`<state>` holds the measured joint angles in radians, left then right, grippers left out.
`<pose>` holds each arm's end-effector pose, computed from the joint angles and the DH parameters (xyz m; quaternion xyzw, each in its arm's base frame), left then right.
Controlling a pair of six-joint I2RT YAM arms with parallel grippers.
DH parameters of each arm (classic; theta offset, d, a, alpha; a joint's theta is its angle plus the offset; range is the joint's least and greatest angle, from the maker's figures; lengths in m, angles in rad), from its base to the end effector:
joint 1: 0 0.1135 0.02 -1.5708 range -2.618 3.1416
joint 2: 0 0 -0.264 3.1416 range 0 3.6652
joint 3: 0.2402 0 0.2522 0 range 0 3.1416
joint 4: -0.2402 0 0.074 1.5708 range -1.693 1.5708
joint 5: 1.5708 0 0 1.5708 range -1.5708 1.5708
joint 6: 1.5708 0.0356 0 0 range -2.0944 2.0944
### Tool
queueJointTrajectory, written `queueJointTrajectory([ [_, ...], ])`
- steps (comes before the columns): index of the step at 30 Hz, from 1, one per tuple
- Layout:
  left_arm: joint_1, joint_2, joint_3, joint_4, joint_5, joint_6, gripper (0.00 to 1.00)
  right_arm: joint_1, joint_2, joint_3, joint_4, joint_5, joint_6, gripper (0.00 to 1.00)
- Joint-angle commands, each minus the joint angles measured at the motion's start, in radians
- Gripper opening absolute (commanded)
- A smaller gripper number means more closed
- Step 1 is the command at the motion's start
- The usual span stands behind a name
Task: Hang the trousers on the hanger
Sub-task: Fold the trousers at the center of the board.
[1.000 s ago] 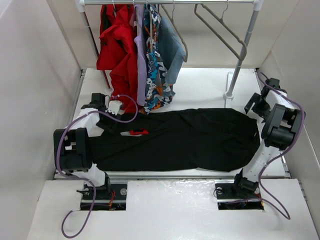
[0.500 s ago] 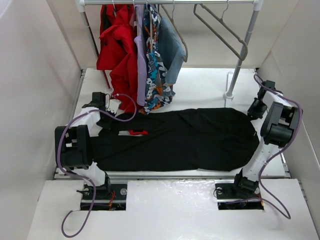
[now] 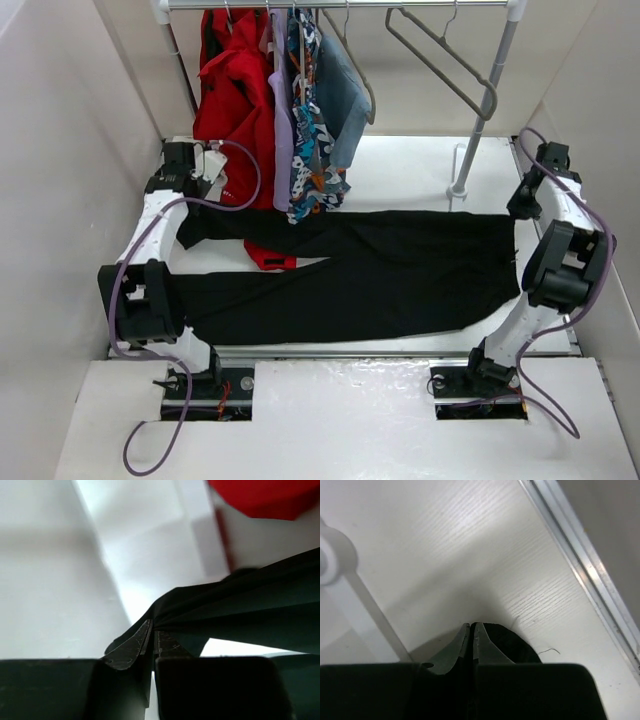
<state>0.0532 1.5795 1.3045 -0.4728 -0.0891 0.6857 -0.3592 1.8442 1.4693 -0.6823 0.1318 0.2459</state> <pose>0.3539 0.0220 0.2943 0.2678 0.8757 0.1824 0.3579 0.3680 -0.1432 0.2386 0.3035 0.9163 -0.0779 0.2494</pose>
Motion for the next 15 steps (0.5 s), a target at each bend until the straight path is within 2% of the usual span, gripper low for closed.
queueJointTrajectory([
  [1, 0.007, -0.082, 0.051, 0.02, -0.098, 0.084, 0.0, 0.005, -0.074, 0.033, 0.067, 0.042, -0.042, 0.0],
  [3, 0.016, -0.096, 0.052, 0.02, -0.107, 0.115, 0.0, -0.004, -0.098, 0.014, 0.085, 0.028, -0.051, 0.0],
  [9, 0.025, -0.213, -0.146, -0.016, -0.179, 0.222, 0.0, -0.004, -0.129, -0.036, 0.108, -0.012, -0.062, 0.0],
  [15, 0.034, -0.328, -0.264, -0.075, -0.218, 0.273, 0.0, -0.004, -0.154, -0.023, 0.118, -0.069, -0.062, 0.0],
])
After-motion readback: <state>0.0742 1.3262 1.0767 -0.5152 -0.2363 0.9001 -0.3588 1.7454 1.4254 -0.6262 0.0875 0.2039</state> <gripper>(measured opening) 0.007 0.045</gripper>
